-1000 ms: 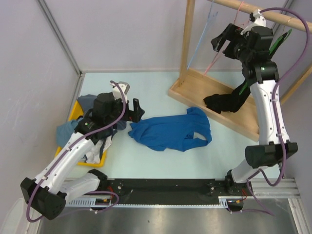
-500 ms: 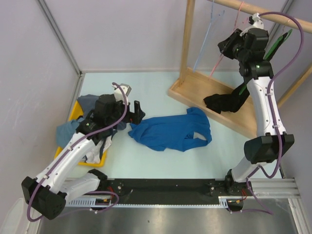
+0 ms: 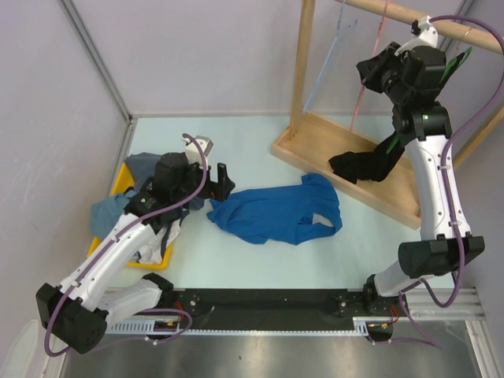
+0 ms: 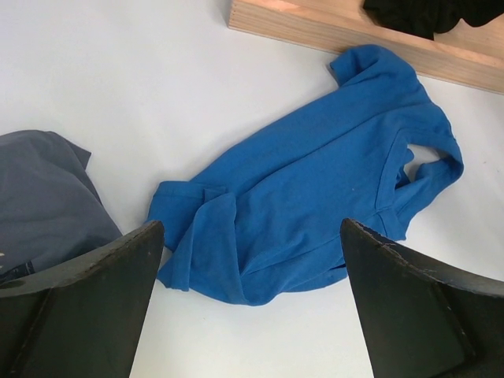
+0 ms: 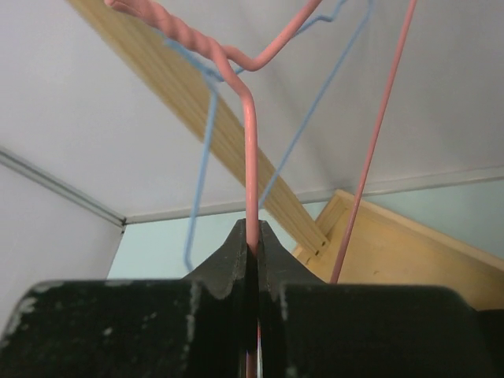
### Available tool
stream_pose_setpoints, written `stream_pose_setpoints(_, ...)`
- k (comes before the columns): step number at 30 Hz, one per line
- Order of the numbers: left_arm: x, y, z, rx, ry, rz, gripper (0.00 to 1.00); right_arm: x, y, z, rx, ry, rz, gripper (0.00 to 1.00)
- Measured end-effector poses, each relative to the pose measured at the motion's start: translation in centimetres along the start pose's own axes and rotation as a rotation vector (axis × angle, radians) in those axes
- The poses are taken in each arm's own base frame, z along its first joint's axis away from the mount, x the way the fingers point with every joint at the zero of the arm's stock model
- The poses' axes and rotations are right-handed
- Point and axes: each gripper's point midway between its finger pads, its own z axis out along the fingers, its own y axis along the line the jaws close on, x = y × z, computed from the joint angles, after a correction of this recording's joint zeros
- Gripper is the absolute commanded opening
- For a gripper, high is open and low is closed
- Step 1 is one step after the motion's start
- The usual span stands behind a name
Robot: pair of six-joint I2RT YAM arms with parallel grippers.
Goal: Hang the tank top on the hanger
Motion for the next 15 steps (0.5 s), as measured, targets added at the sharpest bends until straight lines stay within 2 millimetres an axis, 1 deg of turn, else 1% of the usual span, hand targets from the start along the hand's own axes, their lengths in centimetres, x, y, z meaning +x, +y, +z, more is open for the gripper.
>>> stream_pose_setpoints(4,0.0,0.4,-0.1,-0.023,-0.005,0.001,1.0,0.2,3.0,-2.2,-0.051,-0.012,-0.033,0.0)
stream_pose_setpoints(6,-0.1,0.6,-0.1,-0.034,-0.011,0.001,0.99,0.7,4.3,-3.6,-0.074,-0.011,-0.044,0.0)
stream_pose_setpoints(8,-0.2,0.7,-0.2,-0.047,-0.017,0.005,0.99,1.5,4.7,-4.9,-0.07,-0.008,-0.051,0.0)
stream_pose_setpoints(9,-0.2,0.8,-0.2,-0.053,-0.02,0.009,0.99,2.2,4.7,-5.6,-0.064,-0.001,-0.052,0.0)
stream_pose_setpoints(10,-0.3,0.9,-0.3,-0.065,-0.024,0.016,0.99,3.4,4.3,-6.7,-0.039,0.012,-0.057,0.0)
stream_pose_setpoints(11,-0.2,0.8,-0.3,-0.071,-0.026,0.023,0.99,3.9,4.5,-6.9,-0.04,0.021,-0.059,0.0)
stream_pose_setpoints(13,-0.1,0.3,-0.3,-0.073,-0.027,0.038,0.99,5.2,4.4,-8.0,-0.022,0.037,-0.066,0.0)
stream_pose_setpoints(14,0.0,-0.1,-0.3,-0.072,-0.027,0.054,0.99,6.6,4.3,-9.0,-0.013,0.059,-0.071,0.0)
stream_pose_setpoints(15,0.0,-0.4,-0.3,-0.07,-0.027,0.061,0.99,7.2,4.2,-9.5,-0.006,0.072,-0.074,0.0)
